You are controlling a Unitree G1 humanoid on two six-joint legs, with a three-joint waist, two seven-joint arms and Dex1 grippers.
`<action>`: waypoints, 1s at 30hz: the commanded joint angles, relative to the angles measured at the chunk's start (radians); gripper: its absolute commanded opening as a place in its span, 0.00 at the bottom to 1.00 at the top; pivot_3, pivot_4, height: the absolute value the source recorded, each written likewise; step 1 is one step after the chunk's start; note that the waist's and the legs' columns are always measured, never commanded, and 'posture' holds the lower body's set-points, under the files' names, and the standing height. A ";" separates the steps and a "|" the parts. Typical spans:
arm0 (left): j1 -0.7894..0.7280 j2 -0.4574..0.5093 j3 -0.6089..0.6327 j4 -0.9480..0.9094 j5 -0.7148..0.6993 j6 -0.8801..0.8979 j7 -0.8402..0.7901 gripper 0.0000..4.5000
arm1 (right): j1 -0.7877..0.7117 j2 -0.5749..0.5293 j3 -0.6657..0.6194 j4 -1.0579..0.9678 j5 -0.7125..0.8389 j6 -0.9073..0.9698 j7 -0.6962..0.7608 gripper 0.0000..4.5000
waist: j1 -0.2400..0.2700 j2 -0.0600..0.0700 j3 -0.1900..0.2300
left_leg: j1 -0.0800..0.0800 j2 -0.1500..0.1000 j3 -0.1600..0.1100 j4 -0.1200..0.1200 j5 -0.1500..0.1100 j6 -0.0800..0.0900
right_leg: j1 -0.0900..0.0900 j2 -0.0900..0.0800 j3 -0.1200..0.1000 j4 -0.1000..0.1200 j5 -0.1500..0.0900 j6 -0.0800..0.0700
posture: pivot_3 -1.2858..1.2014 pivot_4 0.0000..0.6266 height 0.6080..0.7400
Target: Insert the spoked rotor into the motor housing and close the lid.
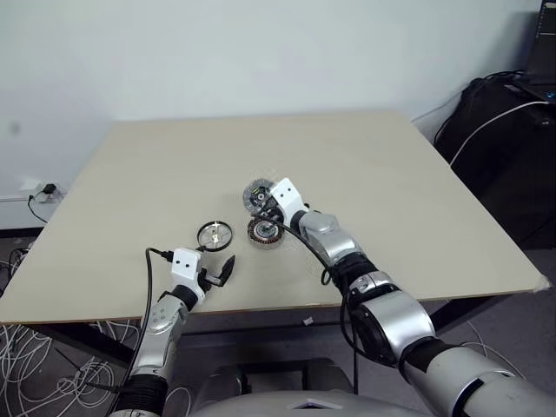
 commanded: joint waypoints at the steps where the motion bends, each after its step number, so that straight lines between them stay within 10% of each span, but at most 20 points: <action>1: -0.017 0.006 0.006 -0.009 -0.013 -0.029 -0.009 1.00 | -0.022 0.006 -0.008 -0.025 0.010 -0.008 0.001 0.00 | 0.000 0.000 0.000 | 0.000 0.000 0.000 0.000 0.000 0.000 | 0.000 0.000 0.000 0.000 0.000 0.000 | 0.52 0.00 1.00; 30: -0.036 0.004 0.015 0.081 -0.015 -0.093 -0.023 1.00 | 0.011 0.011 0.003 -0.060 0.012 -0.013 0.032 0.00 | 0.001 0.000 -0.001 | 0.003 0.000 0.000 -0.002 0.000 -0.001 | 0.002 0.000 0.000 0.000 -0.001 0.000 | 0.52 0.00 1.00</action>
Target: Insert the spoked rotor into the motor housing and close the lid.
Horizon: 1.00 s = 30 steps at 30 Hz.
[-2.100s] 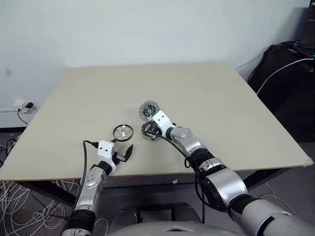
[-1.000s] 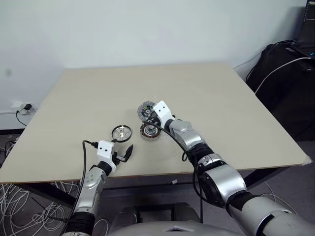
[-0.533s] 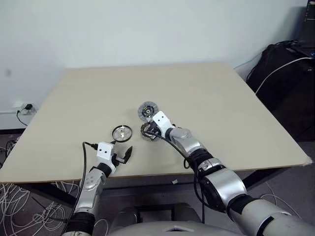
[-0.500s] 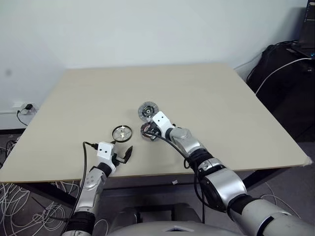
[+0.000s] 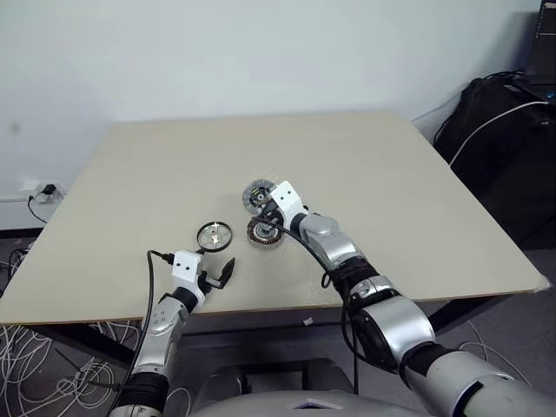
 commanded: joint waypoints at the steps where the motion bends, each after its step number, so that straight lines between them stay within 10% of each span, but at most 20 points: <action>1: -0.010 0.005 0.010 -0.023 -0.015 -0.018 -0.002 1.00 | -0.021 0.006 0.003 -0.014 0.001 -0.014 0.002 0.00 | 0.000 0.000 0.000 | 0.000 0.000 0.000 0.000 0.000 0.000 | 0.000 0.000 0.000 0.000 0.000 0.000 | 0.52 0.00 1.00; 30: -0.004 0.002 0.004 -0.077 -0.015 0.016 0.007 1.00 | -0.025 0.015 -0.018 -0.034 0.036 -0.044 0.018 0.00 | 0.000 0.000 0.000 | -0.001 0.000 -0.001 -0.001 0.000 -0.001 | -0.001 0.000 0.000 0.000 0.000 0.000 | 0.52 0.00 1.00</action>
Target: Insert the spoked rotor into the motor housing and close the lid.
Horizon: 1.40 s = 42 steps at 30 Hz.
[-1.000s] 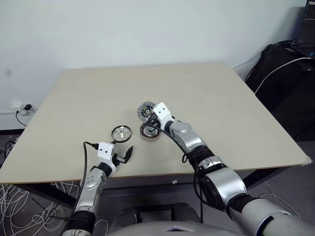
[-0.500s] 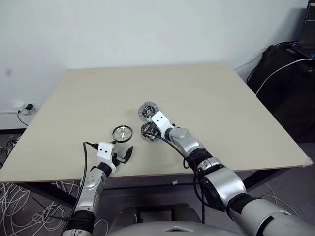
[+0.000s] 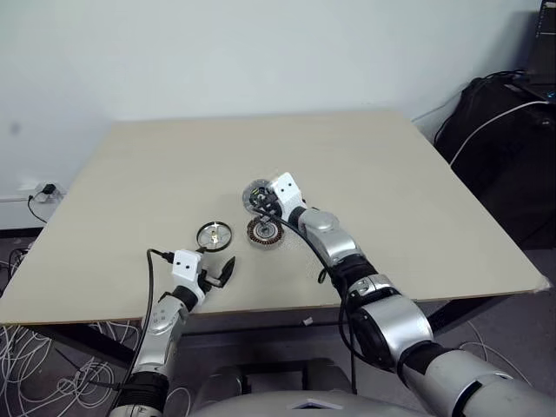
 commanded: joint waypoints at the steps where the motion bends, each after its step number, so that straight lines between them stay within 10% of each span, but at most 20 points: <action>1: -0.004 0.003 0.005 -0.058 -0.015 0.006 0.006 1.00 | -0.008 -0.002 0.019 0.002 -0.017 -0.007 0.007 0.00 | 0.001 0.000 0.000 | 0.000 0.000 0.000 0.000 0.000 0.000 | 0.000 0.000 0.000 0.000 0.000 0.000 | 0.52 0.00 1.00; 42: 0.021 0.001 -0.003 -0.157 -0.013 0.075 0.026 1.00 | 0.044 -0.070 0.079 0.166 -0.119 0.023 -0.058 0.00 | 0.006 0.000 -0.001 | 0.002 0.000 0.000 0.000 -0.001 -0.001 | 0.001 0.001 0.001 0.000 -0.003 -0.005 | 0.52 0.00 1.00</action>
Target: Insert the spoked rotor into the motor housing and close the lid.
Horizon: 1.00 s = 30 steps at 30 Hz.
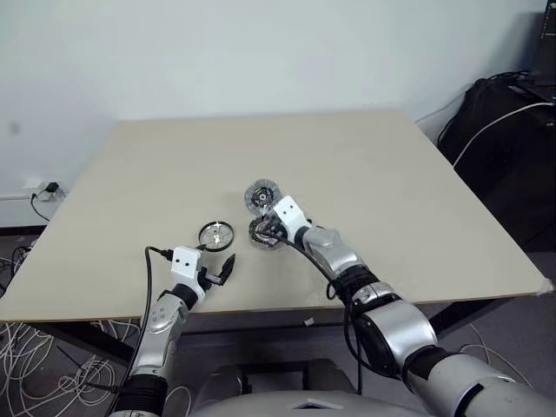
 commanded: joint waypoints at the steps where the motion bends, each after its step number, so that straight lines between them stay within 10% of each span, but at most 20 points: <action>1: -0.009 0.003 0.001 -0.048 -0.013 -0.007 0.002 1.00 | -0.003 -0.019 0.013 0.026 -0.032 0.026 -0.022 0.00 | 0.001 0.000 0.000 | 0.001 0.000 0.000 0.000 0.000 0.000 | 0.001 0.000 0.000 0.000 0.000 0.000 | 0.52 0.00 1.00; 30: 0.023 -0.008 0.085 -0.147 -0.183 0.158 0.006 1.00 | 0.287 -0.061 -0.042 -0.835 0.253 0.224 0.223 0.00 | 0.009 -0.001 0.001 | -0.010 0.000 -0.002 0.002 0.000 0.000 | -0.006 0.000 -0.001 0.000 0.002 0.005 | 0.52 0.00 1.00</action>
